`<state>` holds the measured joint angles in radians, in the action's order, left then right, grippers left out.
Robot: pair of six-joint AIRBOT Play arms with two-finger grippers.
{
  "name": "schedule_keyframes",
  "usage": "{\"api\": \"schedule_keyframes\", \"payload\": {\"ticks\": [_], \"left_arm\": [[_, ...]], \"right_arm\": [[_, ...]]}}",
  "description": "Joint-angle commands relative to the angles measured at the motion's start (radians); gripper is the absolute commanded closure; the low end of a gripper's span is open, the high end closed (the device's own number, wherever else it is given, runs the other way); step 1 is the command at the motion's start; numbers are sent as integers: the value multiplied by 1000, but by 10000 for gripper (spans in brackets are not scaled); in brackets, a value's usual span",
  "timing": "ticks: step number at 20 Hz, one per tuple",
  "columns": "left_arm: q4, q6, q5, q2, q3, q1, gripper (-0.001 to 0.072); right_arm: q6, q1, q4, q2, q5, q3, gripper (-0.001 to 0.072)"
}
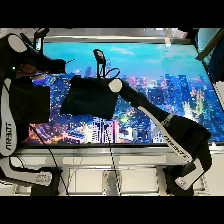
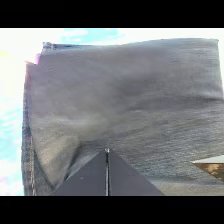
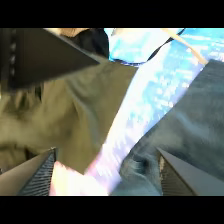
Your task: Fold the clothes and pants, and hang the long-sleeved shirts on hangers.
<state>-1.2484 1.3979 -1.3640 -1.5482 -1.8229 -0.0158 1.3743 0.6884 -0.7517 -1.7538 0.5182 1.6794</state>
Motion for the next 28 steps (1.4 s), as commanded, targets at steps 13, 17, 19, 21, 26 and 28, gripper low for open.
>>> {"api": "schedule_keyframes", "payload": {"ticks": [13, 17, 19, 21, 26, 28], "left_arm": [[8, 0, -36, 6, 0, 11, 695], [8, 0, -37, 6, 0, 11, 695], [8, 0, -37, 6, 0, 11, 695], [8, 0, -37, 6, 0, 11, 695], [8, 0, -46, 6, 0, 11, 695], [8, 0, -52, 7, 0, 11, 695]], "right_arm": [[140, -499, 169, -141, 604, -163, -3], [72, -450, 281, -205, 509, -162, -3], [72, -428, 287, -219, 534, -162, -3], [72, -400, 285, -229, 544, -162, -3], [76, -331, 284, -241, 492, -153, 167], [73, -335, 271, -240, 484, -117, 639]]}}
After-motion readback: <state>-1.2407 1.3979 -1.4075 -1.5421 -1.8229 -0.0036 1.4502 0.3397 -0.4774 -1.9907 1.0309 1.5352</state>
